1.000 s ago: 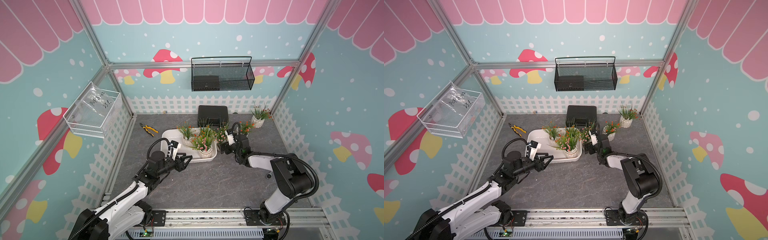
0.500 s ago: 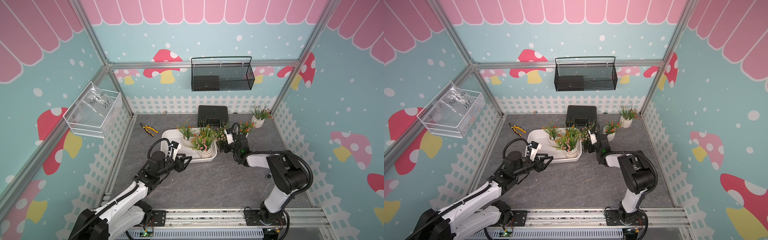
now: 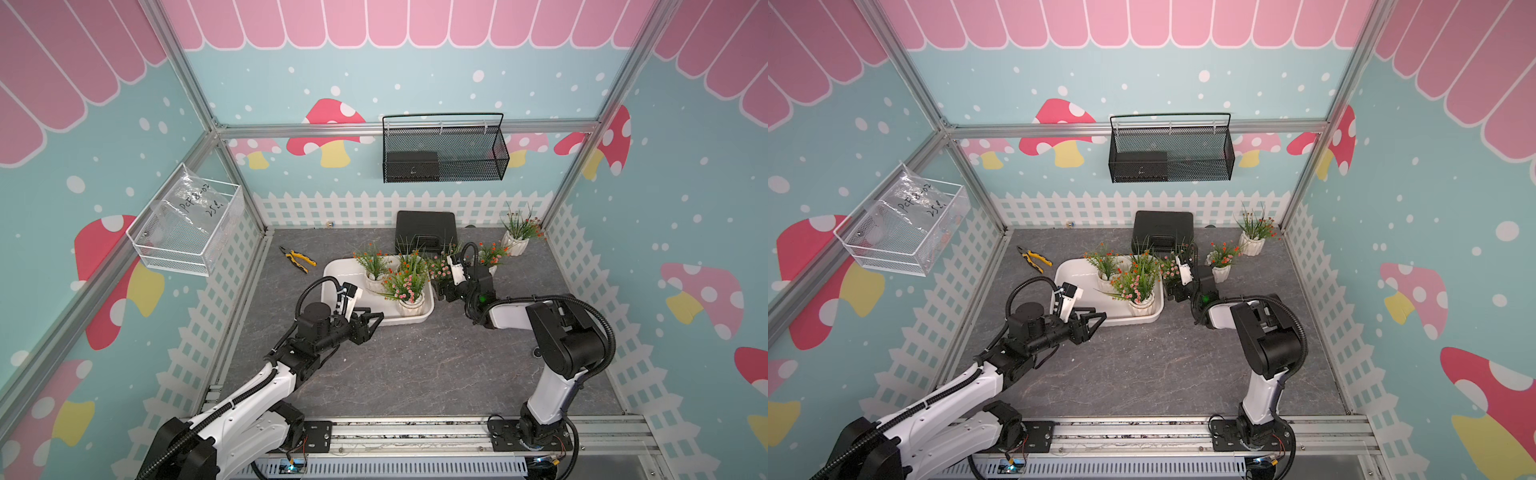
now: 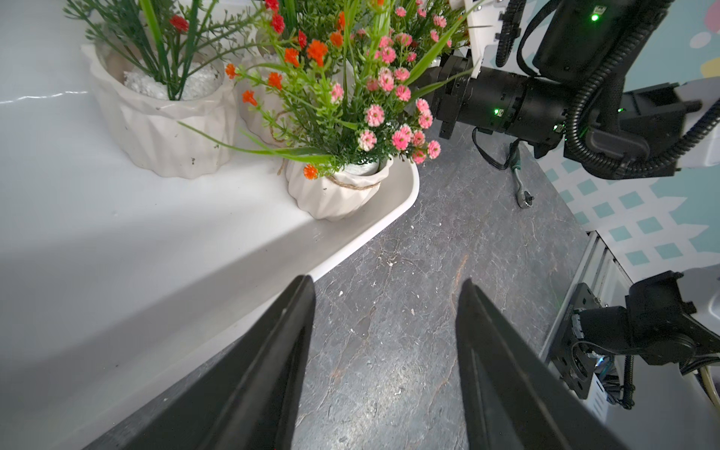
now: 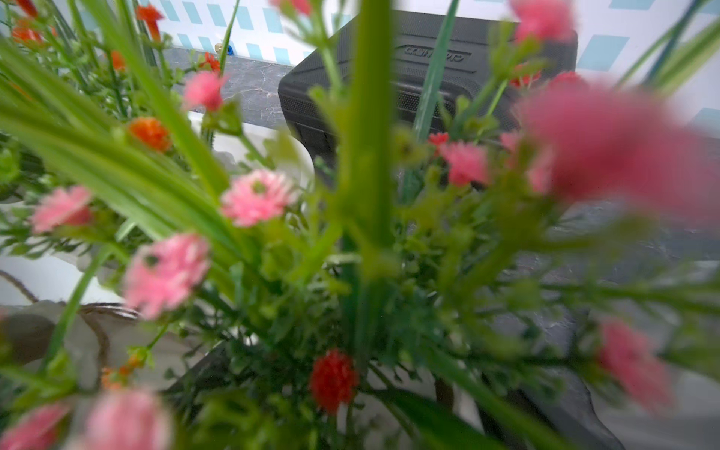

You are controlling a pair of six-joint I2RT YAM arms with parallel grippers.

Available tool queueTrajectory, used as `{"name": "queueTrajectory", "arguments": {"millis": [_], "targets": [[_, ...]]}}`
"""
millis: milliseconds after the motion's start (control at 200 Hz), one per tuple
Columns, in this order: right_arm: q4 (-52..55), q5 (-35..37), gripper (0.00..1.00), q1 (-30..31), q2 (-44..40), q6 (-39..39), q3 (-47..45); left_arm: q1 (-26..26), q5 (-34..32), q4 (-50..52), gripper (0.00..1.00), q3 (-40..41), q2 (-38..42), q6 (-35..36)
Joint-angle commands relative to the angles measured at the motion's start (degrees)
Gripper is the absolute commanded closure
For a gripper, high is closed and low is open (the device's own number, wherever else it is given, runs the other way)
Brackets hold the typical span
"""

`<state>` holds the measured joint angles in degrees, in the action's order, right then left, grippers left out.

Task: Put the potted gypsophila into the storage box
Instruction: Pick up the baby's breath potted plant from the center of the board.

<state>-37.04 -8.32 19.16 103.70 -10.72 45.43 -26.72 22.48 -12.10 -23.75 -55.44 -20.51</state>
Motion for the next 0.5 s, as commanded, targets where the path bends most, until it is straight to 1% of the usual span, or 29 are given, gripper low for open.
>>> {"name": "queueTrajectory", "arguments": {"millis": [0,250,495], "targets": [[-1.6,-0.8,0.09,0.2,1.3,0.9,1.4,-0.3,-1.2,1.1,0.41,-0.5,0.3,1.3],[0.2,-0.9,0.17,0.2,-0.5,2.0,1.0,-0.3,-1.8,1.6,0.41,-0.6,0.7,1.3],[3.9,0.7,0.22,0.2,-8.4,2.6,-1.6,-0.3,-5.0,3.5,0.41,-0.9,2.0,0.8]]}}
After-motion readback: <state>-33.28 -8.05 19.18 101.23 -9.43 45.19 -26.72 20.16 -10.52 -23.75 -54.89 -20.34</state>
